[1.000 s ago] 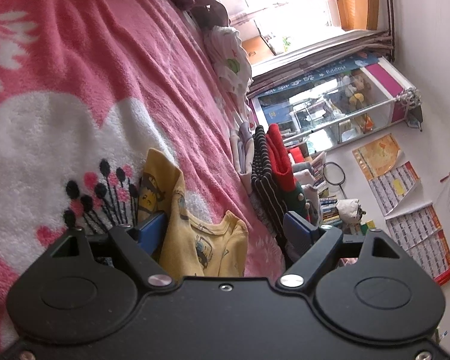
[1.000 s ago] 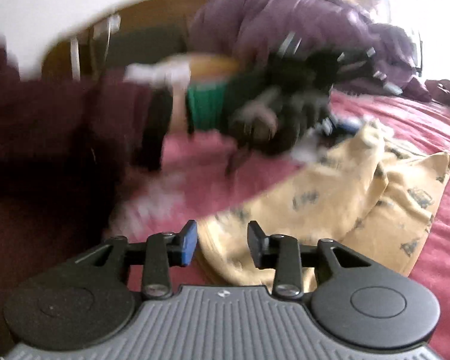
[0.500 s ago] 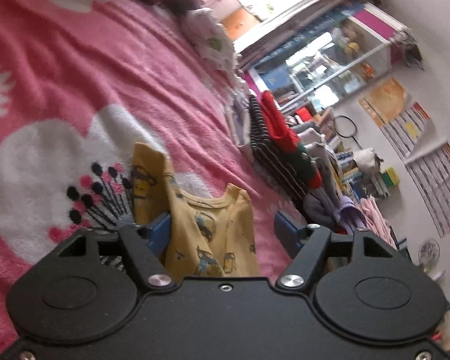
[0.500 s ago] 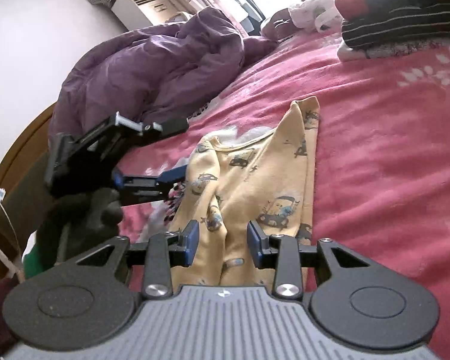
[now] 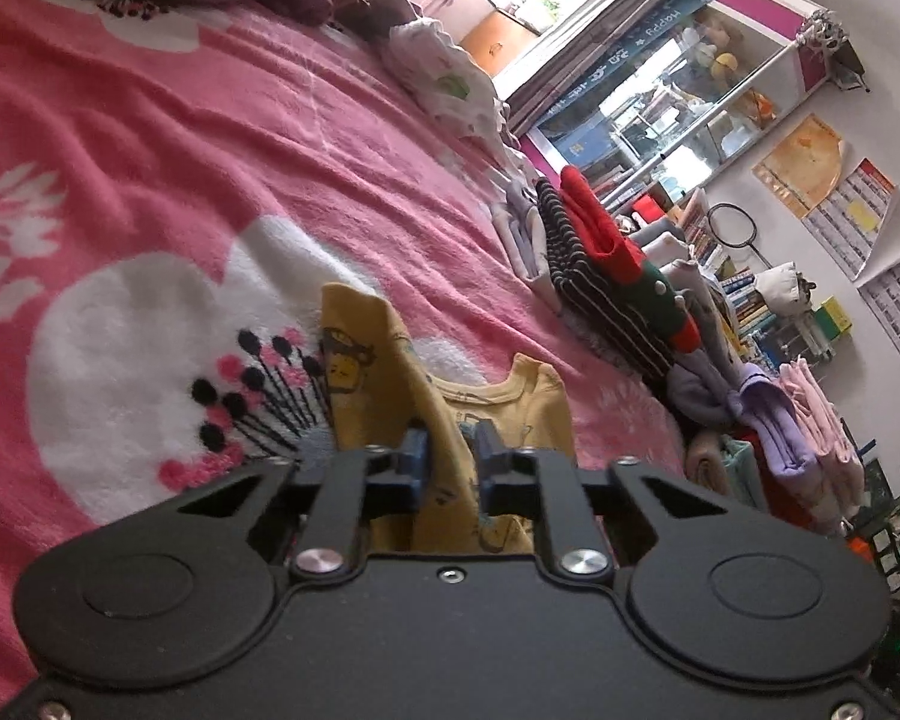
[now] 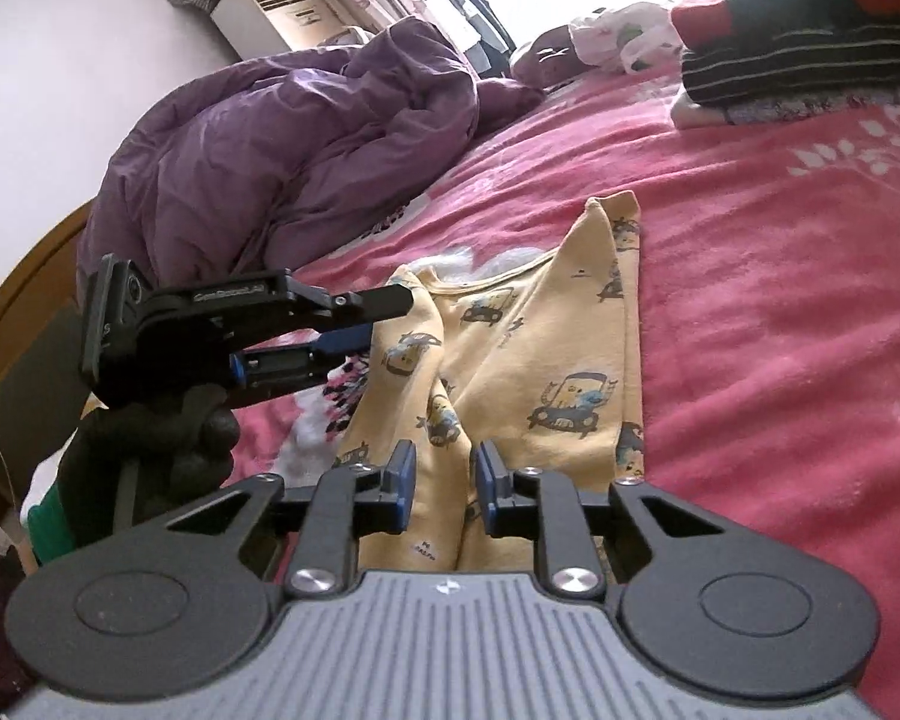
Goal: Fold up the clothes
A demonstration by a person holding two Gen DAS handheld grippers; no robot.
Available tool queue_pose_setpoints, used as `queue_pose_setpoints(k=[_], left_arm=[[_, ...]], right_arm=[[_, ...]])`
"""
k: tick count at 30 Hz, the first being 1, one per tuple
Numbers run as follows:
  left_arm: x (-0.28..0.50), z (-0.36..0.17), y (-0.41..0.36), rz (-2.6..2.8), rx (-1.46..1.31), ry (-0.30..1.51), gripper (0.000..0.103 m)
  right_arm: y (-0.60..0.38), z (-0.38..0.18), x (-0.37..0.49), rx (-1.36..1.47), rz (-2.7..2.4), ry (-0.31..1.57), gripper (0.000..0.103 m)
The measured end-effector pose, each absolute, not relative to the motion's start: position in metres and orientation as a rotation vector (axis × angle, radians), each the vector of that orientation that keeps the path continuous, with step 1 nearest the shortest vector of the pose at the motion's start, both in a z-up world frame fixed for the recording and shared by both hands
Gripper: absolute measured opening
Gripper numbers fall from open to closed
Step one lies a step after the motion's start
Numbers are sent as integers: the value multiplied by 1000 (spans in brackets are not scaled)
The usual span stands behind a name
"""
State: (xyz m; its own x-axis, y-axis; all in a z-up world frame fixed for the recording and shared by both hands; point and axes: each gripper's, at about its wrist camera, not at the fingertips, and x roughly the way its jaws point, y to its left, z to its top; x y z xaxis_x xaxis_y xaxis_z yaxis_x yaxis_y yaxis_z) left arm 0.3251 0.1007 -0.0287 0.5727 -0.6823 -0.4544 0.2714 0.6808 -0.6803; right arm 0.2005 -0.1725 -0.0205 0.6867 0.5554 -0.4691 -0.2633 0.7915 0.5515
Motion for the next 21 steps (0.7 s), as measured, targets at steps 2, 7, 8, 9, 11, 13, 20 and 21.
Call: queue_pose_setpoints(k=[2,7,8,9,11,13,20,21], left_arm=[[324,-28,102,-591,-593,757,2],[325,-29,108,-561,-594,743,1],[325,-29,108,-559,-594,743,1],[325,-29,109,-565,-595,741,1],[327,-30,109,-558,-604,752,2],[328,-32,111,-550,-621,764,4],[334,-39,111,-568,-691,759,14],[335,-40,111,-571,-701,759,14]], right_arm=[[-170,-21,200,458,472,661,3],[-200,-39,201,701,375,655,2],[-200,-40,200,693,371,658,2],[-200,-41,200,686,373,657,2],[-201,-41,199,698,380,646,3],[-202,-38,198,696,384,625,7],[-177,-16,199,424,424,586,16],[-174,-16,200,403,430,591,22]])
